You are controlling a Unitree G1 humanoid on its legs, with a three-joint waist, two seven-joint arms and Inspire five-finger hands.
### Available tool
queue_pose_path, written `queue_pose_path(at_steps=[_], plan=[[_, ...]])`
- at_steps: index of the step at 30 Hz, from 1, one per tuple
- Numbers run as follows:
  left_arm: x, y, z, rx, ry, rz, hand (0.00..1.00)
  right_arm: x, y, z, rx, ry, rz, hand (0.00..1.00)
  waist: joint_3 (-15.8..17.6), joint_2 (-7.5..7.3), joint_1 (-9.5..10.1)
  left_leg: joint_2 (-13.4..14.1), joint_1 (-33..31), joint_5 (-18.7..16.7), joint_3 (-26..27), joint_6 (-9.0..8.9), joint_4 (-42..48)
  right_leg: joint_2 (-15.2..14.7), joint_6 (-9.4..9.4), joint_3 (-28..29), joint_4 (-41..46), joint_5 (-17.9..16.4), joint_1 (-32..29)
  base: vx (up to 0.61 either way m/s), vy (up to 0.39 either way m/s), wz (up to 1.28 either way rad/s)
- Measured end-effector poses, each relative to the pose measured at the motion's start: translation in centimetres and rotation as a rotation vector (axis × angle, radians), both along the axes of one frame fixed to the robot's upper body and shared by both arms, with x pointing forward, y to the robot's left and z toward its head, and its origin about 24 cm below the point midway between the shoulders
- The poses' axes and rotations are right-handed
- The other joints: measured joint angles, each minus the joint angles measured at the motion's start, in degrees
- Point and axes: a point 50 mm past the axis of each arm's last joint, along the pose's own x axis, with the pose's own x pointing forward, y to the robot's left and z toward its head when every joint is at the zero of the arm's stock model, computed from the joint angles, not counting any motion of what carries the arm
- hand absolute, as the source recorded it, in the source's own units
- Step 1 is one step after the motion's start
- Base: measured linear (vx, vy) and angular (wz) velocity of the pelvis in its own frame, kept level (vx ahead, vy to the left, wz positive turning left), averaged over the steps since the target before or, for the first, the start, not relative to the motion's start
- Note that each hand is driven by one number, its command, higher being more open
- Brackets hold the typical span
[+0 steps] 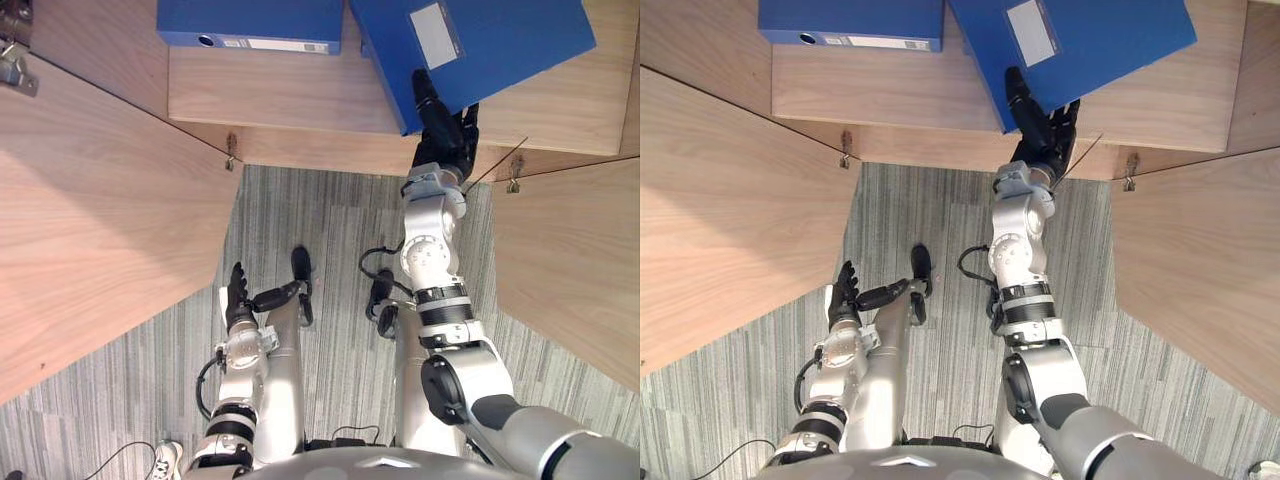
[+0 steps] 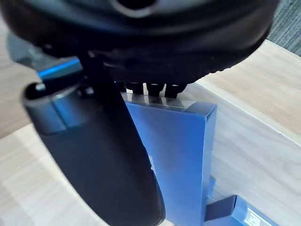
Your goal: Walk over to the cabinet, pick up the folder, carry it to the office cabinet, place the folder inside the office cabinet, then close the office cabinet door
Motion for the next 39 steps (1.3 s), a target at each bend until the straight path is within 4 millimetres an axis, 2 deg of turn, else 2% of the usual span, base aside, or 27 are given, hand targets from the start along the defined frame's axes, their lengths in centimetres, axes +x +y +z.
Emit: queue_pose_path(at_steps=[6, 13, 17, 23, 27, 34, 39], plan=[[0.1, 0.0, 0.1, 0.000, -0.002, 0.001, 1.00, 0.5, 1.8, 0.9, -0.018, -0.010, 0.080, 1.00, -0.1, 0.03, 0.25, -0.1, 0.3, 0.8, 0.0, -0.37, -1.2, 0.0, -0.25, -0.3, -0.4, 0.1, 0.0, 0.00, -0.004, 0.01], [0.7, -0.1, 0.5, -0.011, -0.023, -0.003, 1.00, 1.7, 3.0, 2.2, -0.215, -0.041, 0.201, 1.00, -0.1, 0.05, 0.30, -0.3, 0.3, 1.8, -0.3, -0.51, -2.6, 0.0, -0.46, -0.8, -1.5, 0.6, 0.0, 0.01, 0.000, 0.02], [0.6, -0.1, 0.3, -0.019, -0.012, -0.004, 1.00, 2.0, 2.9, 2.5, -0.269, -0.054, 0.223, 1.00, -0.1, 0.05, 0.46, -0.4, 0.3, 2.2, -0.4, -0.59, -3.2, 0.0, -0.50, -1.0, -1.9, 0.7, 0.1, 0.04, 0.000, 0.04], [0.4, -0.2, -0.1, -0.029, 0.002, -0.017, 1.00, 2.3, 1.1, 1.8, -0.326, -0.045, 0.212, 1.00, -0.1, 0.05, 0.43, -0.3, 0.3, 2.2, -0.4, -0.58, -3.2, 0.2, -0.39, -1.0, -2.8, 1.3, 0.4, 0.01, 0.001, 0.00], [0.3, -0.2, -0.2, -0.035, 0.010, -0.019, 1.00, 1.7, -0.8, 0.0, -0.358, -0.032, 0.194, 1.00, -0.1, 0.04, 0.35, -0.3, 0.3, 2.2, -0.3, -0.52, -3.2, 0.2, -0.27, -1.0, -3.2, 1.5, 0.6, 0.00, 0.000, 0.00], [0.4, 0.3, -0.1, -0.025, 0.003, -0.040, 1.00, -1.1, -3.4, -2.9, -0.492, -0.039, 0.192, 1.00, -0.1, 0.02, 0.04, -0.2, 0.5, 2.0, 0.0, -0.29, -3.0, 0.2, -0.26, -0.7, -3.1, 1.5, 0.6, 0.00, 0.000, 0.00], [0.4, 0.5, -0.1, -0.020, 0.001, -0.055, 1.00, -3.4, -4.8, -3.3, -0.682, -0.069, 0.143, 1.00, 0.0, -0.13, -0.31, -0.1, 0.5, 1.4, 0.3, 0.47, -2.3, 0.2, -0.21, -0.4, -2.6, 1.5, 0.6, 0.00, -0.001, -0.03]])
